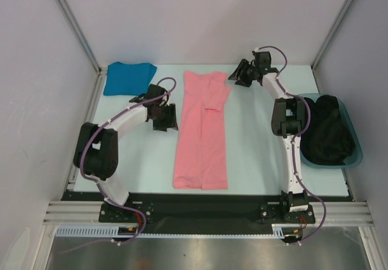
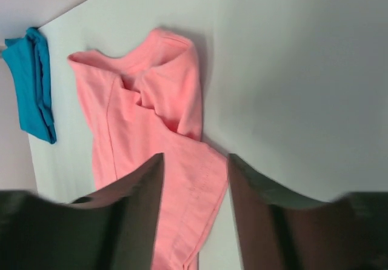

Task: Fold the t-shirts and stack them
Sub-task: Fold the tshirt

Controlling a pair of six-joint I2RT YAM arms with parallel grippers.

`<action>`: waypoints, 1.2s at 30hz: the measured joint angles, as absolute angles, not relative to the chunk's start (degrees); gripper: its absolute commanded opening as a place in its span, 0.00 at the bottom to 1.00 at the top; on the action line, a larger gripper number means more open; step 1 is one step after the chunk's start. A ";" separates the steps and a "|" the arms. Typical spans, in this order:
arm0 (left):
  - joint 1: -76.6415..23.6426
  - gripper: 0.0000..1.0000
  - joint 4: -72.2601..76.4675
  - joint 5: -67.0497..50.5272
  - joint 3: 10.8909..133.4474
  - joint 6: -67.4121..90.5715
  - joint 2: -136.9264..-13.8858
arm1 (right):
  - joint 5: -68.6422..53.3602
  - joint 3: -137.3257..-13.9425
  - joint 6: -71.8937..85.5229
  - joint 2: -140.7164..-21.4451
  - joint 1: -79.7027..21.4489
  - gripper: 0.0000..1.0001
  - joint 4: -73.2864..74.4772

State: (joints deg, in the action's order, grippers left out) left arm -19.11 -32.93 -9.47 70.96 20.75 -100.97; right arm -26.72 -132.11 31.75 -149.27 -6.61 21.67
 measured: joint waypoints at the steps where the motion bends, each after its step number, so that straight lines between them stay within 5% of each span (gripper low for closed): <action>1: -19.14 0.61 -32.73 -9.61 69.06 20.99 -99.39 | -26.39 -132.11 31.22 -149.25 -6.52 0.58 22.65; 8: -19.97 0.71 -33.15 -12.34 56.36 24.77 -89.49 | -22.87 -124.16 26.85 -143.98 -7.53 0.59 29.93; 22: -23.22 0.75 -30.41 -19.03 36.01 35.31 -75.18 | -24.40 -59.40 25.12 -84.12 -20.60 0.63 33.19; 31: -23.90 0.72 -26.00 -24.62 28.42 41.45 -70.32 | -27.11 -33.47 33.23 -62.11 -26.20 0.60 33.01; 36: -24.36 0.71 -23.11 -27.57 25.76 44.34 -69.36 | -28.42 -24.73 40.21 -59.51 -28.64 0.56 26.15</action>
